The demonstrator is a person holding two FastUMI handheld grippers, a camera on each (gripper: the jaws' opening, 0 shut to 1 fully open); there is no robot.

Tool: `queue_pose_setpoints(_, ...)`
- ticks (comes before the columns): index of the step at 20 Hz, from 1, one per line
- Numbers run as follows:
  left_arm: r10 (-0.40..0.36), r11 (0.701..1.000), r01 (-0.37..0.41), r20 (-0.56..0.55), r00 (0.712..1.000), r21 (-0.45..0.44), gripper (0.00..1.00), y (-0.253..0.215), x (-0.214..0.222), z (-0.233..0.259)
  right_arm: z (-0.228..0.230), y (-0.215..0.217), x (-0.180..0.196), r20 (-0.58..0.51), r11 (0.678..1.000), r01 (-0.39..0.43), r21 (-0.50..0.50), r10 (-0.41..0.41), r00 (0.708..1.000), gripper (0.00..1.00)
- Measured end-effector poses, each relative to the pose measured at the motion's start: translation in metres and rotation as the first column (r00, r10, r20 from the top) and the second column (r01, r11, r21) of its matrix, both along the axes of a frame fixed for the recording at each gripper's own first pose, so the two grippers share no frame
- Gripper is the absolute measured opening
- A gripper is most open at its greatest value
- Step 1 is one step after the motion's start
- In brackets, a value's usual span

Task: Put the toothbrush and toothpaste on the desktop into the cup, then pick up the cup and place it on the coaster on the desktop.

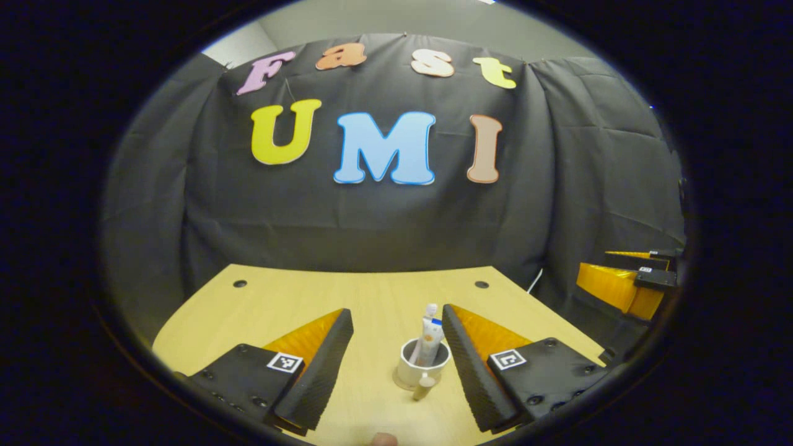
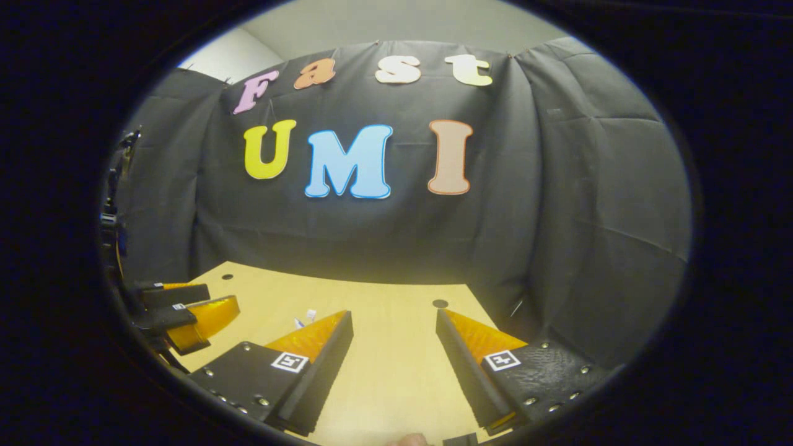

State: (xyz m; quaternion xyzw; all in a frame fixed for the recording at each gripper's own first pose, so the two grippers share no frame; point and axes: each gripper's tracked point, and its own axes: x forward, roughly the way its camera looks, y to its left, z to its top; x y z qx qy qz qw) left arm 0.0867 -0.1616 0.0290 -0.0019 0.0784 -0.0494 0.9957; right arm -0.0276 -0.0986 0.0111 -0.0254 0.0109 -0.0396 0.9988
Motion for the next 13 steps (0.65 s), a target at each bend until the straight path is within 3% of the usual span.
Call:
queue_pose_setpoints(8,0.105,0.994,-0.107,0.186,0.977,-0.001,0.94,-0.011,0.003,0.042,0.022,-0.028,-0.008,0.087,0.999,-0.039,-0.03,0.042,0.995,0.88)
queue_pose_setpoints(13,0.185,0.982,-0.187,0.256,0.949,-0.016,0.93,-0.051,-0.005,0.062,0.031,-0.066,-0.014,0.123,0.997,-0.066,-0.033,0.069,0.99,0.88)
